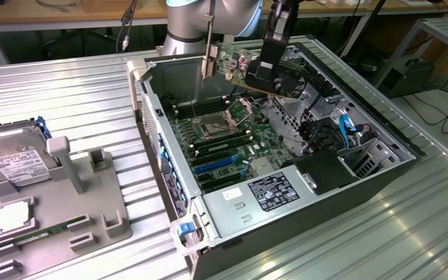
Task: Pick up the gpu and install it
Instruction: 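Insert the gpu into the slot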
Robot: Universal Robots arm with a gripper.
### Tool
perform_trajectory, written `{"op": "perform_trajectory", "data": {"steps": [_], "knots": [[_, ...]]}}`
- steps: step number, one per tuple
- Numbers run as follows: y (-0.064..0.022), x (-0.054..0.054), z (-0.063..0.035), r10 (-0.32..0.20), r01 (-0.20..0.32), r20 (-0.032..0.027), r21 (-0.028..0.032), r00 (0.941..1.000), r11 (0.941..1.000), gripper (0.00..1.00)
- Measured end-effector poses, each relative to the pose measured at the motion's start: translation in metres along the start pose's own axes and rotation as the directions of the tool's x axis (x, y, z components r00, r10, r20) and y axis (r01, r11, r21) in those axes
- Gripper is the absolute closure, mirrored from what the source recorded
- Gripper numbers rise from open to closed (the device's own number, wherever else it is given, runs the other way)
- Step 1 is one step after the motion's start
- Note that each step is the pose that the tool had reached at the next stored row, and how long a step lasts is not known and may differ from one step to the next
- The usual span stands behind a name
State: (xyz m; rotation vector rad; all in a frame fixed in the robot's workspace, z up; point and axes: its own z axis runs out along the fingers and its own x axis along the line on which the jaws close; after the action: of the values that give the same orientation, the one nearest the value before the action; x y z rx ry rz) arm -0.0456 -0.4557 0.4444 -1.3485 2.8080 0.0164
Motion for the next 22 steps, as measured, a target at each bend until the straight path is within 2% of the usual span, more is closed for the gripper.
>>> {"op": "perform_trajectory", "data": {"steps": [6,9,12,15,19,20,21,22], "knots": [[-0.0003,0.0003,0.0,-0.064,0.064,0.0001,-0.0018,0.998,0.998,0.73],[-0.0003,0.0004,0.0002,-0.12,0.12,0.0004,-0.0034,0.9927,0.9927,0.73],[-0.0003,0.0004,0.0004,-0.174,0.174,0.0007,-0.0049,0.9847,0.9847,0.73],[-0.0003,0.0004,0.0005,-0.226,0.226,0.0011,-0.0064,0.9741,0.974,0.73],[-0.0003,0.0004,0.0007,-0.293,0.293,0.0018,-0.0083,0.956,0.956,0.73],[-0.0003,0.0004,0.0007,-0.309,0.309,0.002,-0.0087,0.951,0.951,0.73],[-0.0003,0.0004,0.0009,-0.336,0.336,0.0024,-0.0095,0.942,0.942,0.73],[-0.0003,0.0004,0.0009,-0.352,0.352,0.0025,-0.0099,0.9359,0.9358,0.73]]}}
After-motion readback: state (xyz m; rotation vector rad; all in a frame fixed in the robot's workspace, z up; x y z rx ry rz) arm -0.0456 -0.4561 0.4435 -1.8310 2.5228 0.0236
